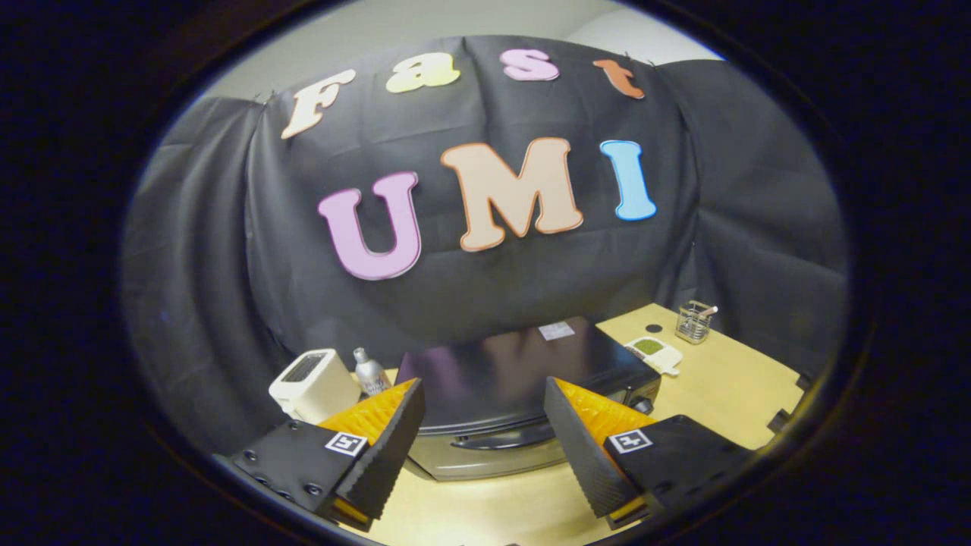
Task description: Open the toaster oven, put the food inside, and close the toaster oven door.
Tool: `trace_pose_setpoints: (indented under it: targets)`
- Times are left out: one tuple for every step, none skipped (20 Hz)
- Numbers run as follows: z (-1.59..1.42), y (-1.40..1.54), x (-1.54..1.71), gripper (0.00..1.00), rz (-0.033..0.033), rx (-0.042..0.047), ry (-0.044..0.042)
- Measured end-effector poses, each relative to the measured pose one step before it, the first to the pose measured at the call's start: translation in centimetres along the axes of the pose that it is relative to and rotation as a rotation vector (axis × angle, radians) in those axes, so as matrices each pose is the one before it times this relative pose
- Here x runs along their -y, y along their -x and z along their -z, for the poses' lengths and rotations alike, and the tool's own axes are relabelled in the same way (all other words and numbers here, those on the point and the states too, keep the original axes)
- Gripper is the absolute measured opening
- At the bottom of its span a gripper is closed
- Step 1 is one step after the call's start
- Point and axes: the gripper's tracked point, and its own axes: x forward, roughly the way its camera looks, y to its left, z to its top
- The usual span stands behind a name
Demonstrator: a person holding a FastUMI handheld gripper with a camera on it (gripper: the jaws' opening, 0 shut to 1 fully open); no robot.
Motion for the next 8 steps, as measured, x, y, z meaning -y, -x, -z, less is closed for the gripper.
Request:
trace_pose_setpoints:
  targets:
    - [-0.522, 0.229, 0.552, 0.99, 0.00368, 0.01576, 0.00341]
    - [-0.363, 0.279, 0.34, 0.99, -0.00161, 0.0113, 0.00258]
    - [-0.359, 0.248, 0.379, 0.99, 0.00086, 0.00908, -0.00233]
    - [-0.314, 0.208, 0.369, 0.99, -0.00277, 0.01057, -0.00531]
    - [-0.331, 0.128, 0.488, 0.99, 0.00386, 0.0085, -0.00148]
    - [-0.047, 0.155, 0.729, 0.99, 0.00608, 0.0054, 0.00424]
    - [0.0, 0.073, 0.605, 0.99, 0.00583, -0.00144, 0.0047]
    - [0.083, 0.086, 0.475, 0.99, 0.00179, -0.00315, 0.004]
